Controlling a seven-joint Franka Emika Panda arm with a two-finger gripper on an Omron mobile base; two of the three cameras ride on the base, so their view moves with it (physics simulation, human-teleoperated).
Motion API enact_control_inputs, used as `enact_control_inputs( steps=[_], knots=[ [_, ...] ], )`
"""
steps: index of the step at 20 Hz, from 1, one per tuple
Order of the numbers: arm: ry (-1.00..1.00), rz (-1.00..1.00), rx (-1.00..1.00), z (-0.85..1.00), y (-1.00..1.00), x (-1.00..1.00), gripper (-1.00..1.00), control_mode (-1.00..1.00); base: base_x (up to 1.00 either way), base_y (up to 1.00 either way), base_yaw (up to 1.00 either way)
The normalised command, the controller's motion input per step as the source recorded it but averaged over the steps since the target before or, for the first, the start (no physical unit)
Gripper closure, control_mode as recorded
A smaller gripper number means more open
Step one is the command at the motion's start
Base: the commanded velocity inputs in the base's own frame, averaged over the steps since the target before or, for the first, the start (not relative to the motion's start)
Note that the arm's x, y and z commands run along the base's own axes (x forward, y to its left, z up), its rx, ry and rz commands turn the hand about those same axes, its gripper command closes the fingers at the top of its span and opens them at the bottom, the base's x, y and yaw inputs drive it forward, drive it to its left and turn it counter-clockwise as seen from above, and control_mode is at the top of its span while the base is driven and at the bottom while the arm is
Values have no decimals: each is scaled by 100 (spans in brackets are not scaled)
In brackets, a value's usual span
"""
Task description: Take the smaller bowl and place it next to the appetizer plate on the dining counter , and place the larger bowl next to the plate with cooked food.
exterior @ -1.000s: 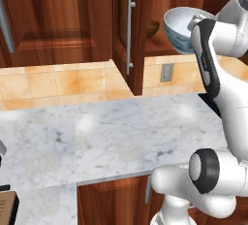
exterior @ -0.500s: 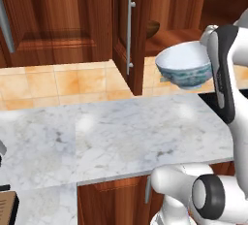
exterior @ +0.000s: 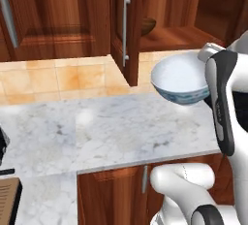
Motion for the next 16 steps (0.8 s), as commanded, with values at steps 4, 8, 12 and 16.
enact_control_inputs(
  steps=[4,8,12,16],
  knots=[
    [0,0,0,0,0,0,100,100,-100,-1,0],
    [0,0,0,0,0,0,100,100,-100,-19,-15],
    [0,0,0,0,0,0,100,100,-100,-22,-22],
    [0,0,0,0,0,0,100,100,-97,-34,-36]
  ],
)
